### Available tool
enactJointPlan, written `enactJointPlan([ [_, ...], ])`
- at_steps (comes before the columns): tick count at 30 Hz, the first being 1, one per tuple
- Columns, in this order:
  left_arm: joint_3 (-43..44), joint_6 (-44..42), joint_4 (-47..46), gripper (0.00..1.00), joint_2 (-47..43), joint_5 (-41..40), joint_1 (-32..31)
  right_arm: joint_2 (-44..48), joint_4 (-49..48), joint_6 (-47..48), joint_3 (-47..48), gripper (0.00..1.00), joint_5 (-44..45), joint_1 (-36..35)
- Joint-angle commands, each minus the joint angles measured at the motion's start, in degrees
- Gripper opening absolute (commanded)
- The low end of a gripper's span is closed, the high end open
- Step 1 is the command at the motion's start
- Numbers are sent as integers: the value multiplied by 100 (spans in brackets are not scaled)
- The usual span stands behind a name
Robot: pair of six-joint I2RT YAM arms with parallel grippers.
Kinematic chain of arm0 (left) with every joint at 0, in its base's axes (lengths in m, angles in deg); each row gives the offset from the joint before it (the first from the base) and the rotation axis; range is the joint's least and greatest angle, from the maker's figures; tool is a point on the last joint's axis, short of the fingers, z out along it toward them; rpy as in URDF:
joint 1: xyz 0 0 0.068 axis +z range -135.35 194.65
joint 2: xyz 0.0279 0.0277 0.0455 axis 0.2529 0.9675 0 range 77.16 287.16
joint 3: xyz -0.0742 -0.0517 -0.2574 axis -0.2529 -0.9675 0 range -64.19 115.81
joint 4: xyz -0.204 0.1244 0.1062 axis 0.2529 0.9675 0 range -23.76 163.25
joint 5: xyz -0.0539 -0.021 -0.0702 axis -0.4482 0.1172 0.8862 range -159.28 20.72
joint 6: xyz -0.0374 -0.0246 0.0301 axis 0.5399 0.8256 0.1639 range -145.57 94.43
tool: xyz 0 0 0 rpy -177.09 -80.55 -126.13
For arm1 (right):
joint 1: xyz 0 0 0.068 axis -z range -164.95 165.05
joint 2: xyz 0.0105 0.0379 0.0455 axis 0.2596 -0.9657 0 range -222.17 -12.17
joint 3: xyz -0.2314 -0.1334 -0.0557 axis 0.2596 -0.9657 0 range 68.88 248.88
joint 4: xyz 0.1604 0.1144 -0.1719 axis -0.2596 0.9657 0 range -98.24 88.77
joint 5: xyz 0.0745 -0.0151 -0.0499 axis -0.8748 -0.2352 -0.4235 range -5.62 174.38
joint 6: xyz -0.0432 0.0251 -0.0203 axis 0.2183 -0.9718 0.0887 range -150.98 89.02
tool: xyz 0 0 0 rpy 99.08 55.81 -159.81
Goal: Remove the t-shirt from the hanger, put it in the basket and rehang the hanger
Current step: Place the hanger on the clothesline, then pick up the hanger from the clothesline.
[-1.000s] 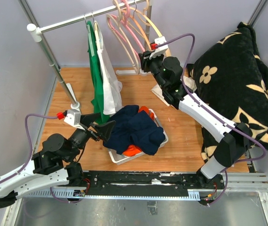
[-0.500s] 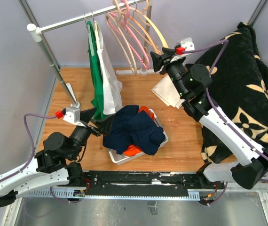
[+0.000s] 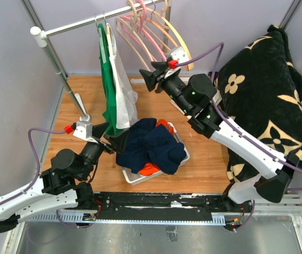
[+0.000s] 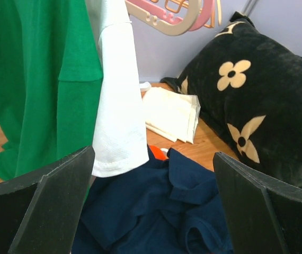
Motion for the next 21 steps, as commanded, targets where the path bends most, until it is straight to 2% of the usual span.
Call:
enactJointPlan([
  [1, -164, 53, 85, 98, -213, 109, -45, -360, -20, 98, 545, 49, 8, -367],
  [13, -470, 305, 462, 97, -1095, 192, -46, -1776, 349, 193, 1996, 48, 699, -996],
  [21, -506, 353, 622, 97, -1394, 222, -45, -2139, 512, 220, 2337, 48, 1262, -1031],
])
